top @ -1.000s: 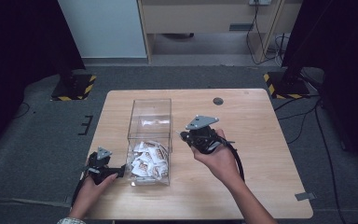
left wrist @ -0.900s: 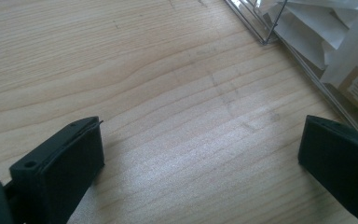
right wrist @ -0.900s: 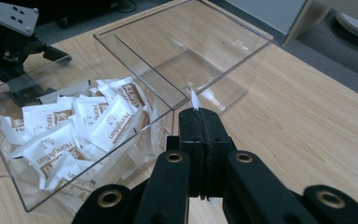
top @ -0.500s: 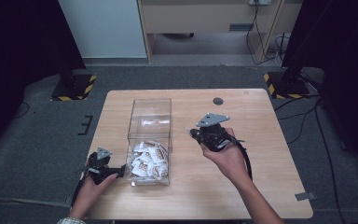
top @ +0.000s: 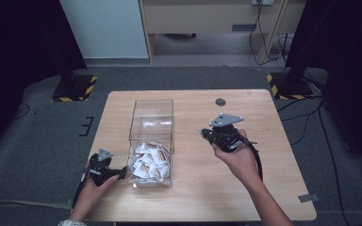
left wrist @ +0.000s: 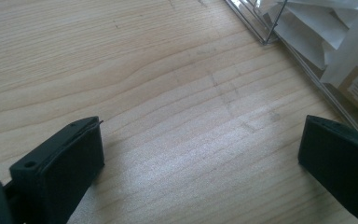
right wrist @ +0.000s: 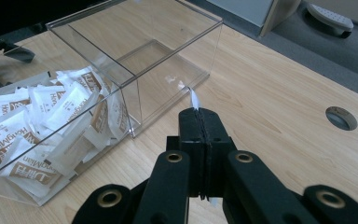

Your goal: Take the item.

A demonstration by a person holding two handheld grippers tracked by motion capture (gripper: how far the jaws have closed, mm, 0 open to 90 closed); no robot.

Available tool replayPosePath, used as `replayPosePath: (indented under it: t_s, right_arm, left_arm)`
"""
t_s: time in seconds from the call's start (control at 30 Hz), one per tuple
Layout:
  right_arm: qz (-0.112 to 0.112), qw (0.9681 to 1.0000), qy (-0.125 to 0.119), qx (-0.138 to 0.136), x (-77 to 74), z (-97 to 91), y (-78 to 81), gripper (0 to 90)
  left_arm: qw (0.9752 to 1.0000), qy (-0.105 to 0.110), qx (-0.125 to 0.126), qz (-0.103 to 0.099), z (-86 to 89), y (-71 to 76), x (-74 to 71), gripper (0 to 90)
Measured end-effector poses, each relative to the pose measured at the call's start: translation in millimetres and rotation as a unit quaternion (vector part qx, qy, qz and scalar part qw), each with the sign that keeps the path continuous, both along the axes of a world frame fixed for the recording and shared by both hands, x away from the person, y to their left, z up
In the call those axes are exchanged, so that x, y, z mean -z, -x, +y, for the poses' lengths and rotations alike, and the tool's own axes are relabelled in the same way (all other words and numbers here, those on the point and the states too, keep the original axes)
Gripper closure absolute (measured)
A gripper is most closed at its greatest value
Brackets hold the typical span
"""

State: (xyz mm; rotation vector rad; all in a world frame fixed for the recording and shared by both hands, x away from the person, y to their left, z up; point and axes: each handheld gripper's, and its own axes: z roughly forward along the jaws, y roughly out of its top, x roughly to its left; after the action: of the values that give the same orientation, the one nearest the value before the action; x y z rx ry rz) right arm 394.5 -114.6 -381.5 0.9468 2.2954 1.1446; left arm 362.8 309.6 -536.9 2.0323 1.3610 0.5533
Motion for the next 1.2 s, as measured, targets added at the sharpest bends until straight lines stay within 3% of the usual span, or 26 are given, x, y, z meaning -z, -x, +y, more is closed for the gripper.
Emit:
replayPosePath:
  t_s: [1.2]
  right_arm:
    - [0.009, 0.999, 0.003, 0.044, 23.7, -36.9, -13.3, 89.3]
  left_arm:
    - [1.0, 0.0, 0.0, 0.0, 0.0, 0.0, 0.0, 0.0]
